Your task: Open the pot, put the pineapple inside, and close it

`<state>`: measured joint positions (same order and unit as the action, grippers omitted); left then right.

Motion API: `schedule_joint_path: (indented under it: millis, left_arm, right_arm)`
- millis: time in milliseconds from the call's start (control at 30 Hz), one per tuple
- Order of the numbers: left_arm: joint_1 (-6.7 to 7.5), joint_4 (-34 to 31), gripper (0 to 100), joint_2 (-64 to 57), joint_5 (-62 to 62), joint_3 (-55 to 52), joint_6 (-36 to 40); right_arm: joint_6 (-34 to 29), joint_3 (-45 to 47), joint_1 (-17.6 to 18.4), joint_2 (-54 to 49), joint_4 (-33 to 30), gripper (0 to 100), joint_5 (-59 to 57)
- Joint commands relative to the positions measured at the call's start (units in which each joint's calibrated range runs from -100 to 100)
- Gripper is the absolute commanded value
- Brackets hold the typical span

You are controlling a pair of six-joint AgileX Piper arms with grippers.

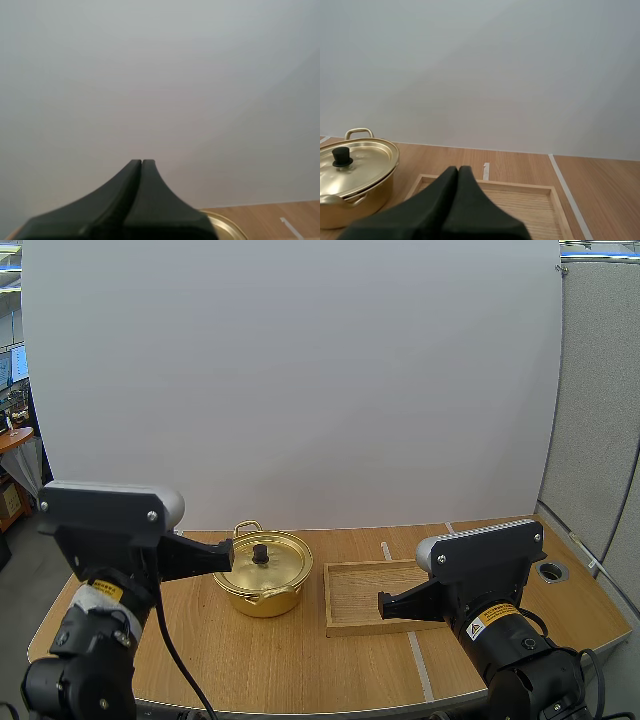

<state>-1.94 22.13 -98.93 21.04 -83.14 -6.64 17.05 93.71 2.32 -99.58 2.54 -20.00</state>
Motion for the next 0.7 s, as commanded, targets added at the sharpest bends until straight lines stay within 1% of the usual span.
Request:
schedule_joint_path:
  millis: [0,133,167,233,267,300,400,433,467,533,600,667]
  left_arm:
    - [-0.14,-0.5,0,-1.1,-3.8,-6.2,0.2]
    - [-0.14,-1.8,0,-1.1,-15.2,-13.9,0.1]
    - [-0.14,-1.8,0,-1.1,-19.7,-16.1,-0.2]
    - [-0.14,-1.8,0,-1.1,-23.7,-16.9,-0.2]
    - [-0.14,-1.8,0,-1.1,-17.6,-16.9,-0.3]
    - [-0.07,-1.8,0,-1.1,-15.2,-16.9,-0.3]
    - [0.00,-1.8,0,-1.1,-11.9,-16.9,-0.7]
    - [0.00,-1.8,0,-1.1,-11.4,-16.9,-1.1]
    - [0.00,-1.8,0,-1.1,-10.6,-16.9,-2.4]
    - [0.00,-2.4,0,-1.1,-9.4,-16.9,-6.5]
    - [0.00,-3.7,0,-1.1,-9.0,-16.9,-6.7]
    - [0.00,-3.7,0,-1.1,-5.7,-16.9,-4.4]
  right_arm:
    - [0.0,0.2,-0.3,-0.4,0.2,0,0.2]
    - [0.0,1.3,-0.3,-0.4,0.2,0,0.4]
    - [0.0,2.2,-0.4,-0.4,0.2,0,0.4]
    - [0.0,3.9,-0.7,-0.4,0.2,0,0.4]
    - [0.0,4.8,-0.9,-0.4,0.2,0,0.7]
    - [0.0,5.6,-1.1,-0.4,0.2,0,0.8]
    - [0.0,6.3,-1.6,-0.4,0.6,0,1.0]
    - [0.0,6.3,-1.6,-0.4,0.9,0,-0.9]
    - [0.0,6.3,-1.8,-0.4,0.9,0,-3.3]
    - [0.0,6.3,-1.8,-0.4,0.8,0,-4.7]
    - [0.0,6.3,-1.8,-0.4,0.7,0,-5.8]
    - [0.0,6.3,-1.9,-0.4,0.7,0,-7.1]
